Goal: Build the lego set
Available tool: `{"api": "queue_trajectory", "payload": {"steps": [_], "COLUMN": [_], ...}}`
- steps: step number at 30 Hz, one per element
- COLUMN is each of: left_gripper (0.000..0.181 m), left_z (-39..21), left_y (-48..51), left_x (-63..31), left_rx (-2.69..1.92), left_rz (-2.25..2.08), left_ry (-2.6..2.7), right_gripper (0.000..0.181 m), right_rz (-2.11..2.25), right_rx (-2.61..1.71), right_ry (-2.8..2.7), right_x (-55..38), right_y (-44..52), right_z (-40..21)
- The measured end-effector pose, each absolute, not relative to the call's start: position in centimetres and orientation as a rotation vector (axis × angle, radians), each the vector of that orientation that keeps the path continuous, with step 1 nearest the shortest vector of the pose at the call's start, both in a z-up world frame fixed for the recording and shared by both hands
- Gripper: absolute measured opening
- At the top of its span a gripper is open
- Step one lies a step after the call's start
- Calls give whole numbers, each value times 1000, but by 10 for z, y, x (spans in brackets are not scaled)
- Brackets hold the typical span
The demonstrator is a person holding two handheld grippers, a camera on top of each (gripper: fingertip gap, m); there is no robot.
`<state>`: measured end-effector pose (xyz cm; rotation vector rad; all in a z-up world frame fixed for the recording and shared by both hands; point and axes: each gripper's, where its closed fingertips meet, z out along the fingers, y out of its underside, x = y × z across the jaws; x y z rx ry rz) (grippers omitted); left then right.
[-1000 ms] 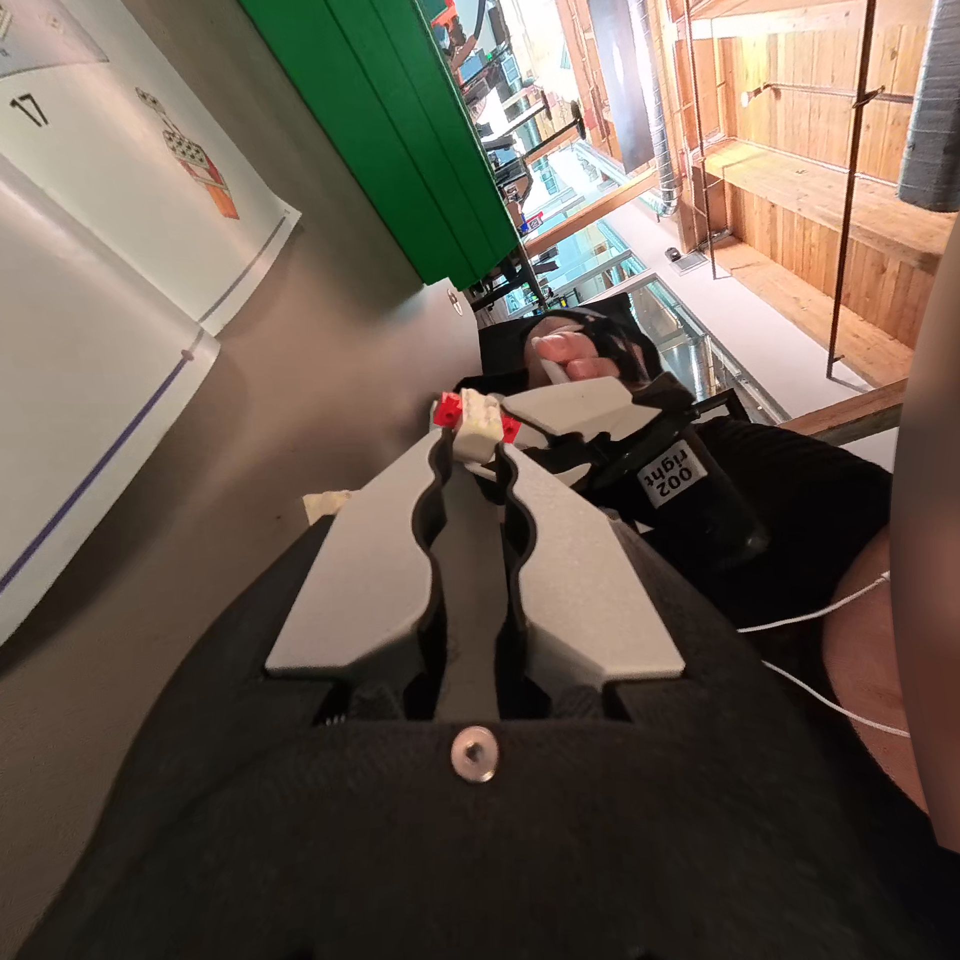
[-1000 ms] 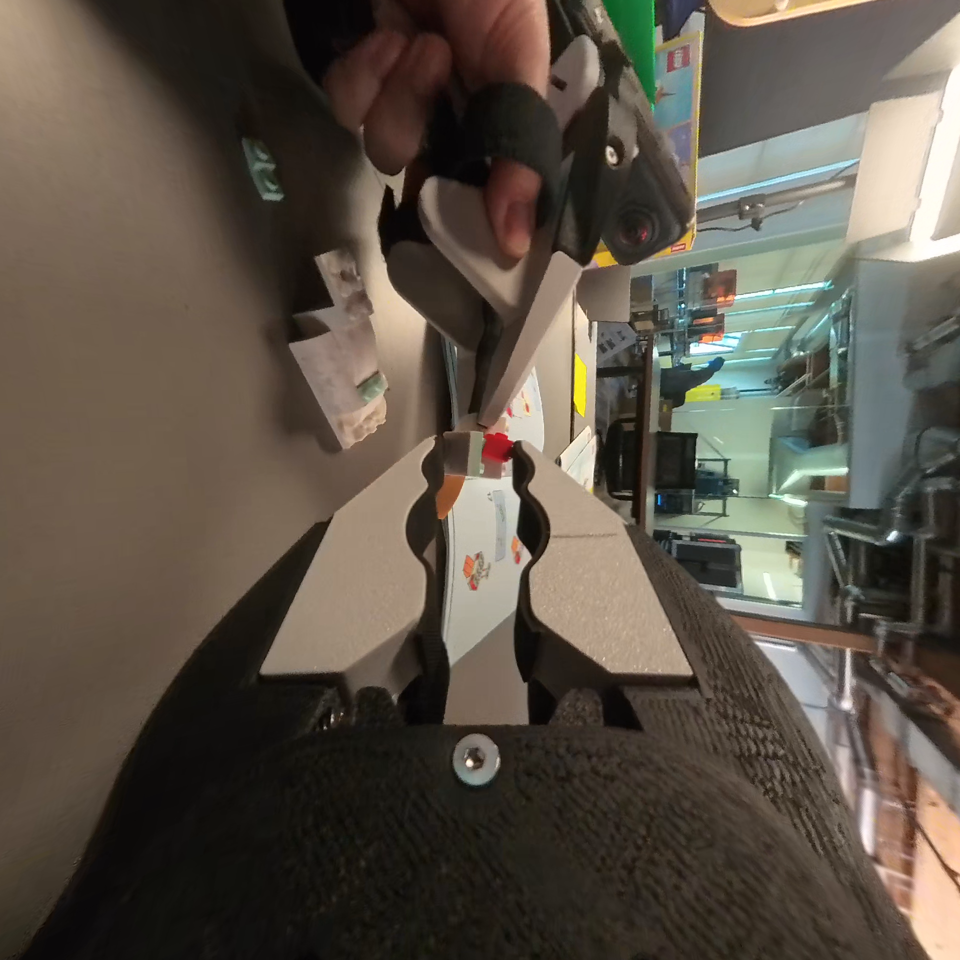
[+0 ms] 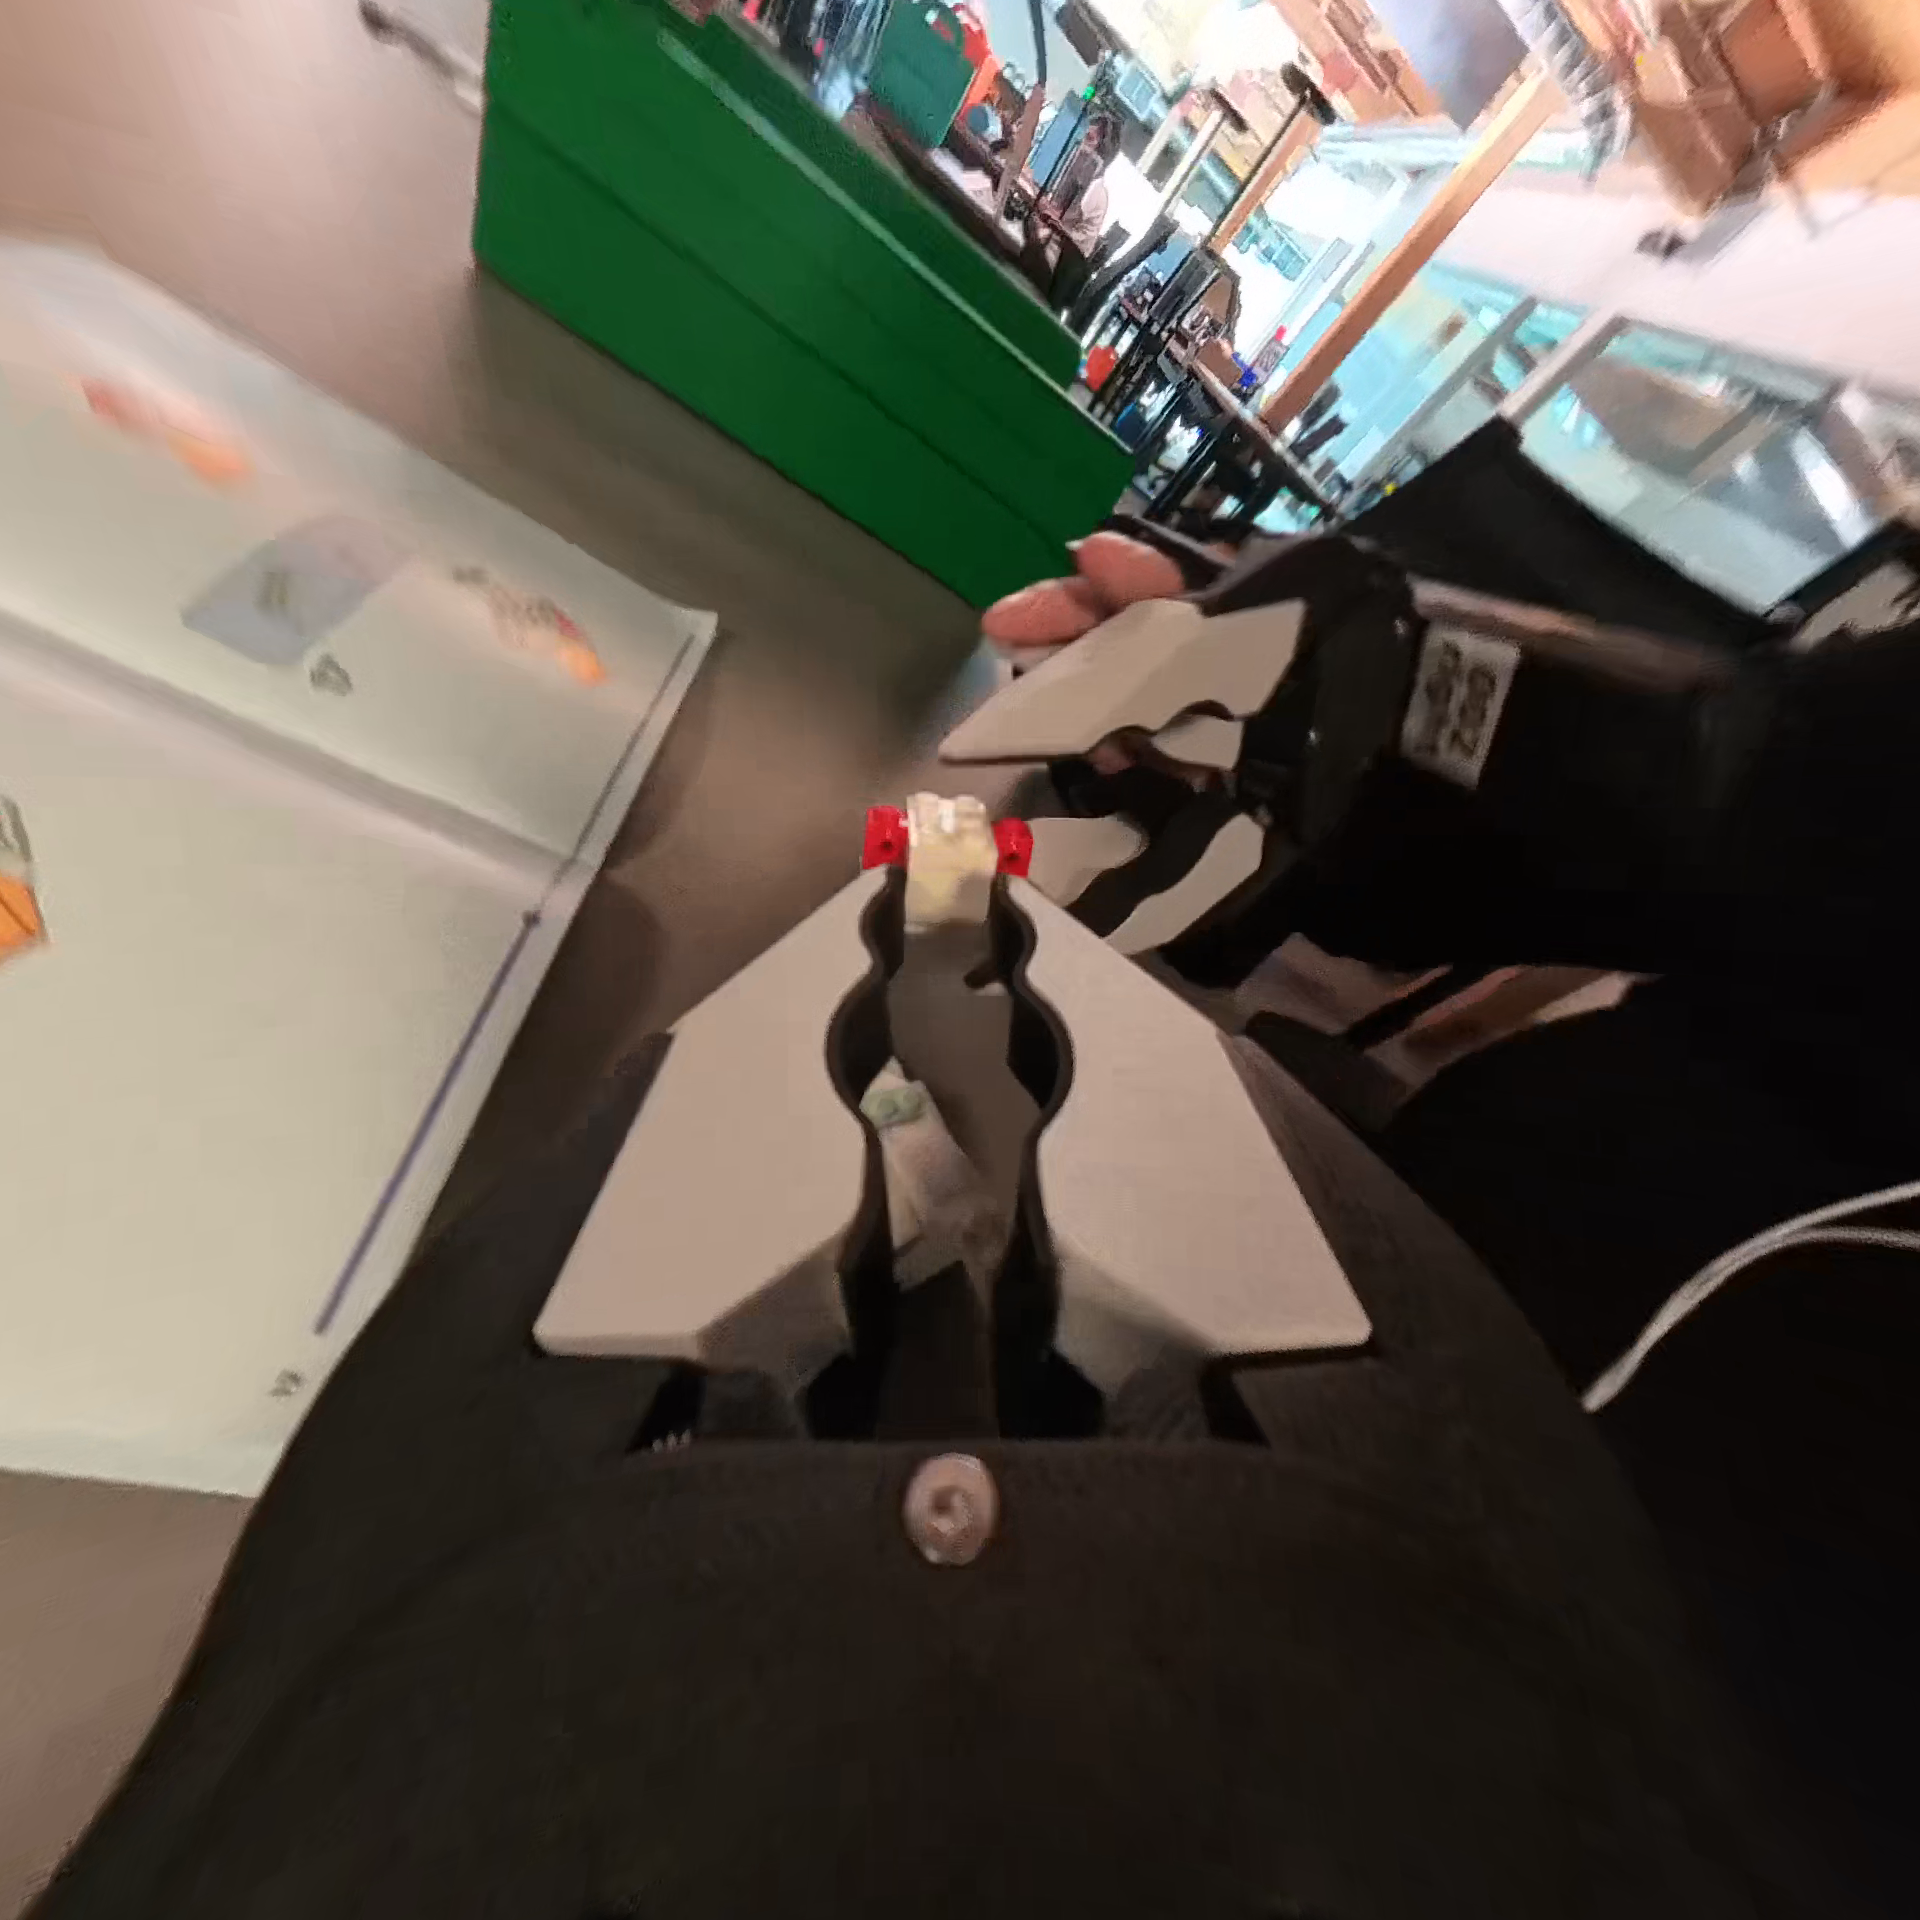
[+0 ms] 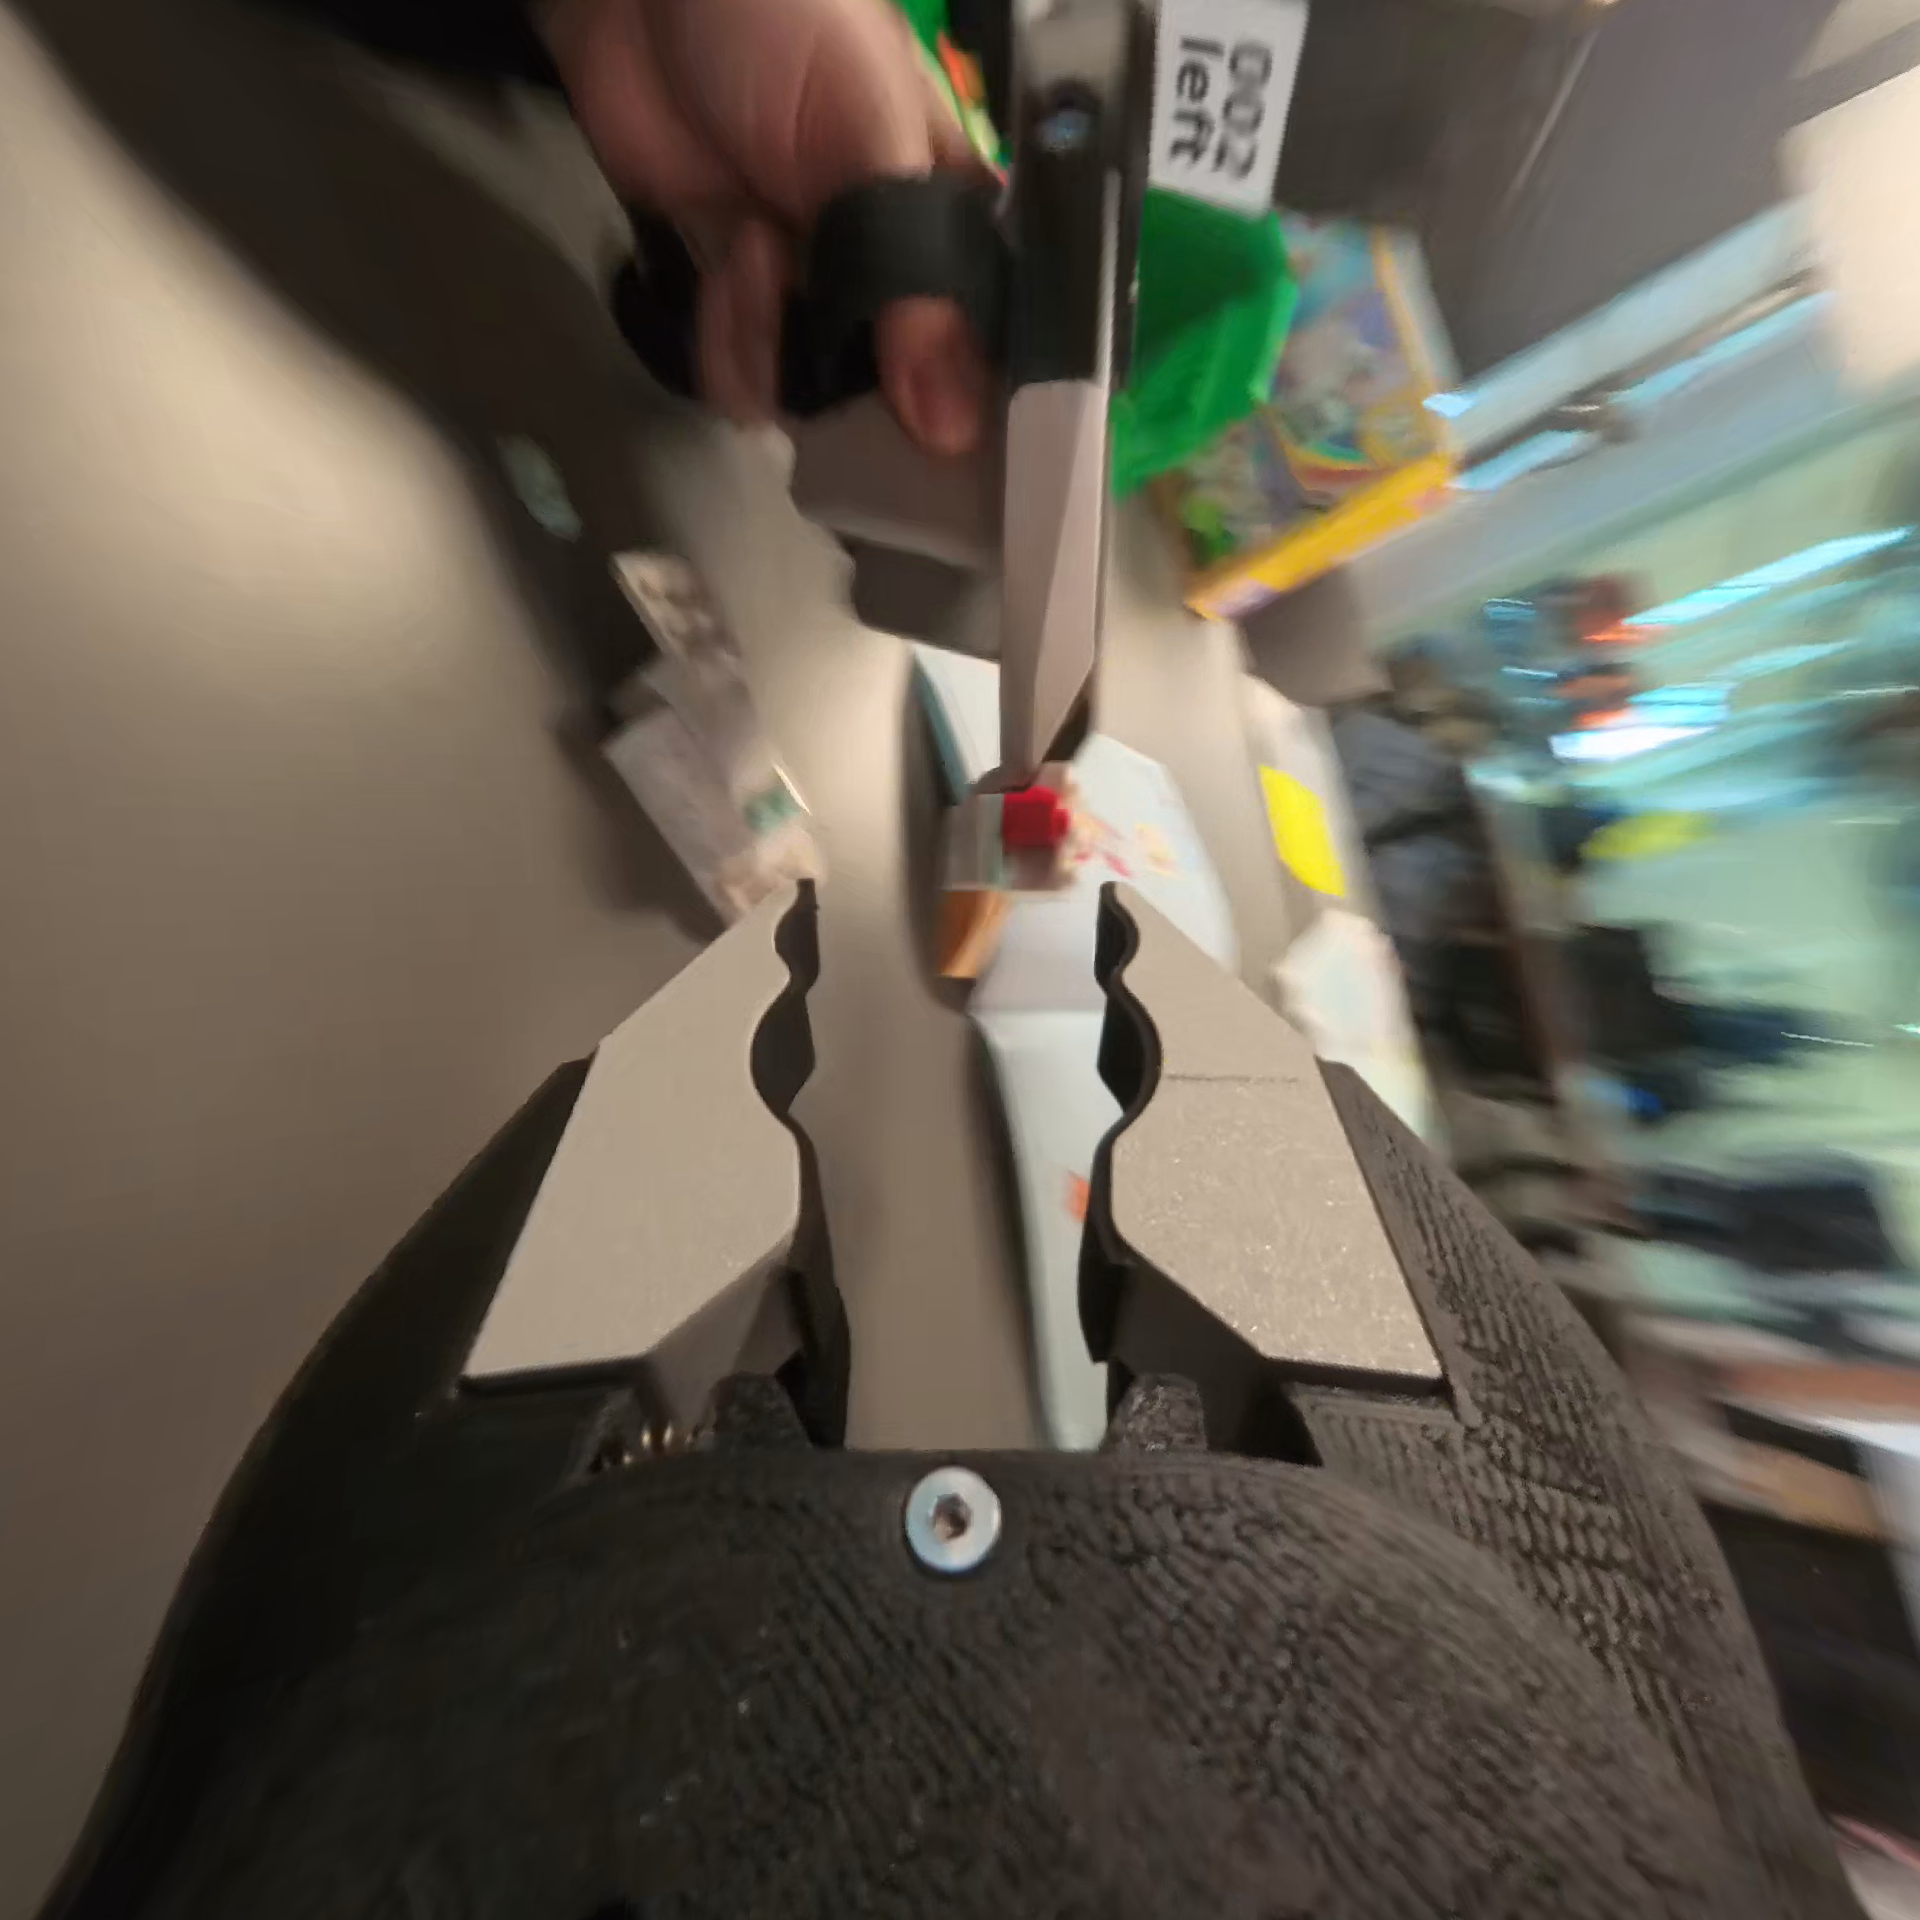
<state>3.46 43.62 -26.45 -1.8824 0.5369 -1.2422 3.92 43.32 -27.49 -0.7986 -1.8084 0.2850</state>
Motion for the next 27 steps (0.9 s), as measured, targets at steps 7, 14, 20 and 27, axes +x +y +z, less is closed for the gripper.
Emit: {"api": "queue_trajectory", "payload": {"steps": [7,14,20,27], "left_gripper": [15,15,15,15], "left_z": [-251,-241,-243,-242], "left_y": [429,413,396,388], "left_x": [35,38,50,53], "left_rx": [-1682,-1419,-1315,-1295], "left_rz": [-960,-636,-607,-649], "left_ry": [805,1057,1196,1220], "right_gripper": [55,50,20,19], "right_rz": [483,719,864,928], "right_rx": [-800,-826,-783,-825], "right_ry": [-1782,-1845,-1913,-2000], "right_x": [46,53,57,54], "right_y": [432,416,396,389], "right_z": [-249,-243,-230,-238]}}
